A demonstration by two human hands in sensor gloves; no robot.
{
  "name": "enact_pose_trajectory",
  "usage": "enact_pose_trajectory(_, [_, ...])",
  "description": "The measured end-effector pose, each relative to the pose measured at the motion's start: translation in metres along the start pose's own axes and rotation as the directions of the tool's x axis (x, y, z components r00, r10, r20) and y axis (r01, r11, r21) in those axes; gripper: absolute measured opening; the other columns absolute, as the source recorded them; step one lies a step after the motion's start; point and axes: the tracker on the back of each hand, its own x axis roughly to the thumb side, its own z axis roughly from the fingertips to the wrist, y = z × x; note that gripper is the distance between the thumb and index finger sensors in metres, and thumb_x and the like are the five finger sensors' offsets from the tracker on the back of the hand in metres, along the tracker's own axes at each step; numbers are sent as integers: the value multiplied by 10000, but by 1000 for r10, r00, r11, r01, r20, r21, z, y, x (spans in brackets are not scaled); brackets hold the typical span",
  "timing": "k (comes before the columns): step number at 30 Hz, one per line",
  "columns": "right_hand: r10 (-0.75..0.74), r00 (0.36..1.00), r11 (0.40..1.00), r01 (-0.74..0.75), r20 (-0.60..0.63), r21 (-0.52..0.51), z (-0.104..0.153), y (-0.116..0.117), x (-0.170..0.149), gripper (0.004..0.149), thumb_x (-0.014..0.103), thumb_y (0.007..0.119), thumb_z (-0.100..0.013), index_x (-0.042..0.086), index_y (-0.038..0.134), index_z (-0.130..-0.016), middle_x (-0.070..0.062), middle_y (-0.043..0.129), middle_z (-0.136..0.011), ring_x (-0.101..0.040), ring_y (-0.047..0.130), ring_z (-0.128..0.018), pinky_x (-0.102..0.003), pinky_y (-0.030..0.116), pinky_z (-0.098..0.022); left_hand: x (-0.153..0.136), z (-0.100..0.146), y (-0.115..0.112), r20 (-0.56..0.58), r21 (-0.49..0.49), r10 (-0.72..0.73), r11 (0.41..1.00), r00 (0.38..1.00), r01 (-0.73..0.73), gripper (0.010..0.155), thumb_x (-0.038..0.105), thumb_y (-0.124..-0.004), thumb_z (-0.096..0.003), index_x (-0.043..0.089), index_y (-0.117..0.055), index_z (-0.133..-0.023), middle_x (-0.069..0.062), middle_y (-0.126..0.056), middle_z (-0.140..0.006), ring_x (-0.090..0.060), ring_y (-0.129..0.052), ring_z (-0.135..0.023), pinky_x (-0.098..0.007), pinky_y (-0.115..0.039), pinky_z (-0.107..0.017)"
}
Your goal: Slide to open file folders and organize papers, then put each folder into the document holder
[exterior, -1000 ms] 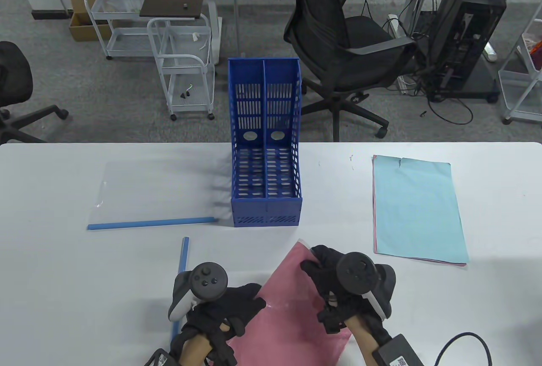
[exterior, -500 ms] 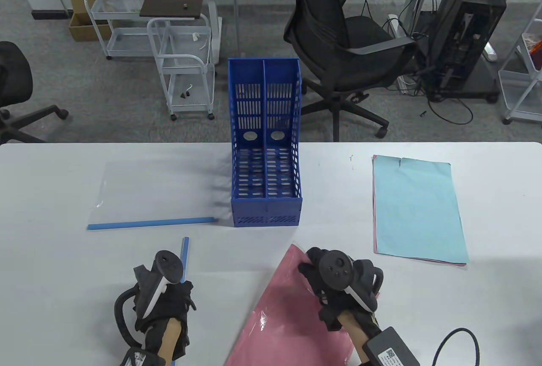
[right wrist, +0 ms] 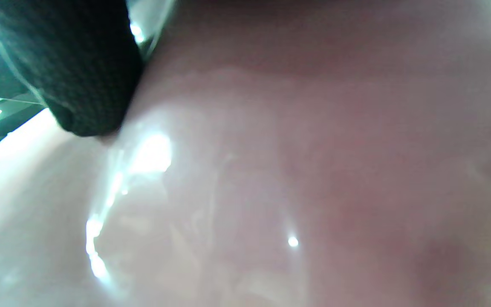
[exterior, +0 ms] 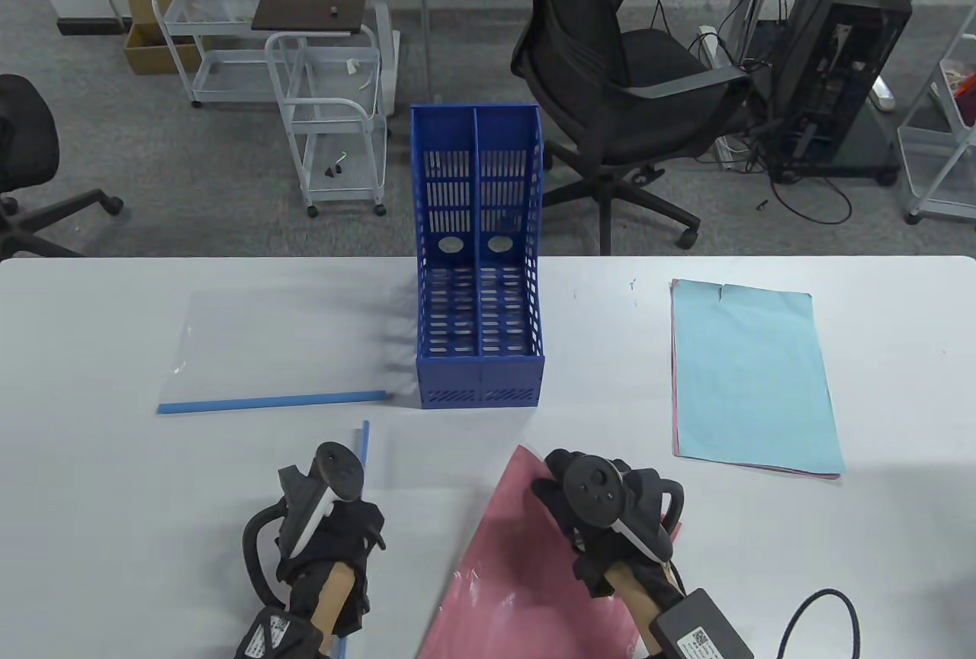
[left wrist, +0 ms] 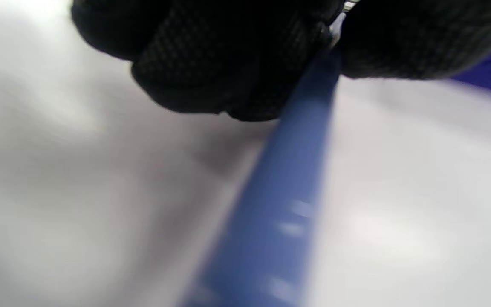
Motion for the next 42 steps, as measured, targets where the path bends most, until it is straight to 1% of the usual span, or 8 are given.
enact_pose_trajectory(4, [13, 994, 999, -19, 112, 49, 3, 0, 13, 441, 489, 908, -275, 253, 926, -647, 49, 1036, -447, -144, 989, -258, -389, 884, -425, 18, -1, 19, 252, -133, 423, 906, 870, -402, 486, 483, -839, -389, 175, -949, -748, -26, -1021, -497, -174, -1023, -246, -387, -893, -282])
enact_pose_trajectory(8, [50, 975, 995, -67, 217, 72, 7, 3, 24, 440, 494, 911, -267, 261, 927, -640, 55, 1036, -443, -142, 989, -261, -386, 884, -432, 25, -1, 37, 441, -132, 669, 708, 598, -694, 475, 478, -835, -416, 220, -904, -810, -15, -1008, -588, -145, -1016, -258, -362, -894, -288])
enact_pose_trajectory(12, [3, 960, 996, -27, 280, 81, 10, 1, 31, 437, 487, 914, -264, 261, 929, -638, 50, 1035, -445, -148, 988, -265, -392, 879, -440, 8, -5, 27, 442, -112, 820, 451, 362, -885, 470, 469, -827, -436, 241, -876, -844, -5, -992, -652, -133, -1032, -290, -364, -904, -315])
enact_pose_trajectory(16, [-32, 947, 995, 1, 320, 96, 13, -1, 35, 436, 483, 915, -264, 259, 929, -638, 45, 1035, -447, -155, 987, -269, -398, 876, -446, -11, -8, 32, 433, -74, 861, 328, 266, -942, 466, 478, -807, -457, 270, -841, -873, 15, -975, -701, -122, -1060, -342, -355, -919, -351])
enact_pose_trajectory(21, [-47, 927, 994, 6, 372, 112, 16, -3, 44, 437, 484, 919, -262, 254, 932, -633, 42, 1036, -439, -157, 987, -267, -400, 877, -447, -32, -5, 42, 429, 26, 871, 253, 239, -967, 463, 486, -806, -458, 282, -844, -872, 23, -980, -697, -104, -1075, -344, -341, -931, -350])
enact_pose_trajectory(26, [-49, 918, 994, 5, 394, 111, 18, -5, 51, 437, 484, 917, -264, 252, 932, -633, 40, 1035, -438, -158, 986, -267, -402, 876, -448, -38, -7, 41, 410, 6, 891, 214, 197, -977, 463, 480, -809, -459, 276, -849, -872, 16, -984, -694, -109, -1083, -342, -341, -935, -345])
enact_pose_trajectory(37, [-27, 914, 990, -32, 405, 139, 18, -4, 54, 437, 486, 915, -266, 250, 931, -634, 40, 1034, -437, -158, 986, -266, -404, 877, -446, -33, -8, 38, 385, 3, 887, 274, 254, -962, 465, 477, -810, -457, 267, -854, -869, 11, -989, -689, -110, -1089, -337, -343, -939, -339])
enact_pose_trajectory(42, [-24, 913, 988, -40, 406, 147, 18, -4, 54, 436, 485, 915, -268, 249, 931, -634, 41, 1034, -437, -157, 986, -266, -405, 876, -446, -36, -10, 37, 371, 5, 898, 254, 237, -967, 463, 475, -811, -457, 264, -857, -868, 9, -989, -687, -112, -1089, -334, -344, -938, -337])
